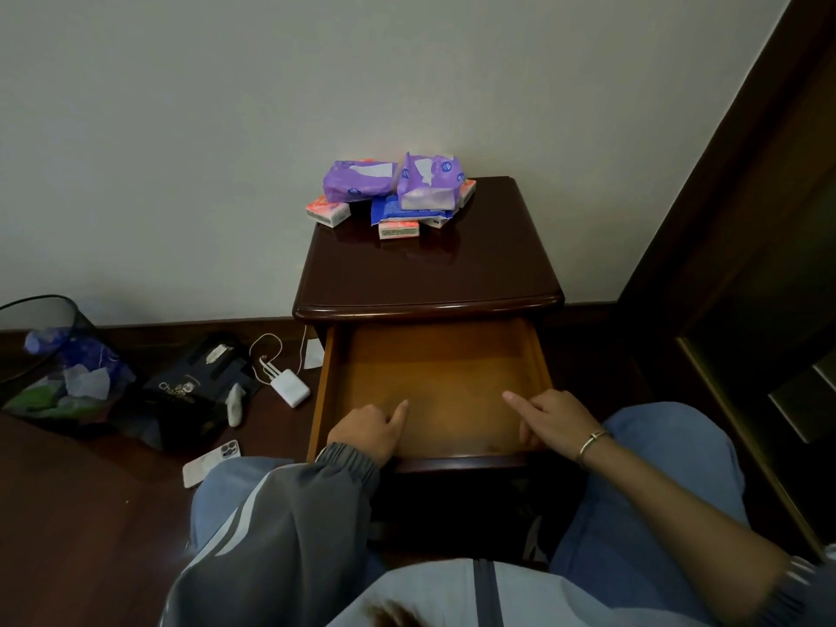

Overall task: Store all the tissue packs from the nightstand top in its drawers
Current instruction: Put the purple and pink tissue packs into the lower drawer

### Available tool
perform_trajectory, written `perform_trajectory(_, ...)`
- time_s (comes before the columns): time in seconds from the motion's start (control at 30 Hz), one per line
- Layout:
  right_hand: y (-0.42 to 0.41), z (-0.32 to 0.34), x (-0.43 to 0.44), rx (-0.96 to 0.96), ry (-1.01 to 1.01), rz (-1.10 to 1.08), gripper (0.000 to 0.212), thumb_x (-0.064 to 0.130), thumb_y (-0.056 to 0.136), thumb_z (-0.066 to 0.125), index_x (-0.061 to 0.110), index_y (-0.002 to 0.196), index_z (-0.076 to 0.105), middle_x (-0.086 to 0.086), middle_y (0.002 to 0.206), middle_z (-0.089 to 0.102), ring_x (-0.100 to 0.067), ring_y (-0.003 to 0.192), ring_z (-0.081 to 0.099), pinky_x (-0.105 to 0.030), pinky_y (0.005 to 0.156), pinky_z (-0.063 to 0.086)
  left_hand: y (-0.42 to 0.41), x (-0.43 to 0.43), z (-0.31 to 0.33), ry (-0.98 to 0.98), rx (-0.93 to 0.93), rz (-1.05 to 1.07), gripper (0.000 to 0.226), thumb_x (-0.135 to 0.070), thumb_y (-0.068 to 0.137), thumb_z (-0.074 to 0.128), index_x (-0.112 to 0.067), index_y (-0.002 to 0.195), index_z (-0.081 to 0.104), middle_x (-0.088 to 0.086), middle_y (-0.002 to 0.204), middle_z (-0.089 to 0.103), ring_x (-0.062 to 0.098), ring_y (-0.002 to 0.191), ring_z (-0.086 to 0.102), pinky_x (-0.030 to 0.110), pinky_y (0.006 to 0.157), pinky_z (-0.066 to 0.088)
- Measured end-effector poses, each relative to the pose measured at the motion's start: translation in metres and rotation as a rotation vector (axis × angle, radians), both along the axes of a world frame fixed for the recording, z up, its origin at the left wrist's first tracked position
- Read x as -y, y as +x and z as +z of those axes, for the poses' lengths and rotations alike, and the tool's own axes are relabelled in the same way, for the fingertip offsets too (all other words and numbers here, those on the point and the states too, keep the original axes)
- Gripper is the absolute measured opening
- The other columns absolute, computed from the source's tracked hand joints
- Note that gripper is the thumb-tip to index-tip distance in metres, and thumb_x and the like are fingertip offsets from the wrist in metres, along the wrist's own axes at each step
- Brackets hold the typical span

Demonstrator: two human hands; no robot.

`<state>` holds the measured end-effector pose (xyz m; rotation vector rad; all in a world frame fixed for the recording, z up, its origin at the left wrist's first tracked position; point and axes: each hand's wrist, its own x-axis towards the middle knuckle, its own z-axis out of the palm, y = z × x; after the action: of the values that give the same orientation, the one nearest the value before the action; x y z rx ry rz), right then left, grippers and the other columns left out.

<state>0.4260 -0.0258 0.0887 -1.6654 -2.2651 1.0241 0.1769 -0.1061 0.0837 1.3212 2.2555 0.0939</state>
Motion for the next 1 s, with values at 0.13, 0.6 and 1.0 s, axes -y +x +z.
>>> perform_trajectory(0.13, -0.006, 0.014, -0.037, -0.078, 0.281, -0.066, 0.050, 0.051, 0.090, 0.047, 0.012, 0.065, 0.066, -0.004, 0.058, 0.061, -0.021, 0.058, 0.059, -0.038, 0.058, 0.047, -0.022, -0.017, 0.005, 0.182, 0.132, 0.035, 0.054, -0.054, 0.096, 0.034, -0.013, 0.081, 0.067, 0.006, 0.079, 0.069, 0.019, 0.073, 0.066, 0.032, 0.069, 0.055)
perform_trajectory(0.6, -0.119, 0.011, -0.241, 0.434, 0.340, -0.110, 0.072, 0.067, 0.087, 0.026, 0.030, 0.149, 0.015, -0.001, 0.159, 0.005, -0.027, 0.146, 0.000, -0.058, 0.114, 0.005, -0.127, -0.147, 0.043, 0.736, -0.105, 0.047, 0.035, -0.021, 0.091, 0.058, -0.007, 0.122, 0.056, 0.015, 0.123, 0.050, 0.029, 0.115, 0.050, 0.040, 0.102, 0.040)
perform_trajectory(1.0, -0.119, -0.011, -0.250, 0.459, 0.428, -0.139, 0.075, 0.072, 0.080, 0.013, 0.037, 0.147, 0.012, 0.002, 0.158, 0.011, -0.024, 0.146, 0.006, -0.056, 0.112, 0.009, -0.174, -0.315, 0.055, 0.659, -0.513, -0.156, 0.061, -0.011, 0.080, 0.053, -0.012, 0.140, 0.042, 0.012, 0.148, 0.037, 0.034, 0.128, 0.040, 0.043, 0.097, 0.034)
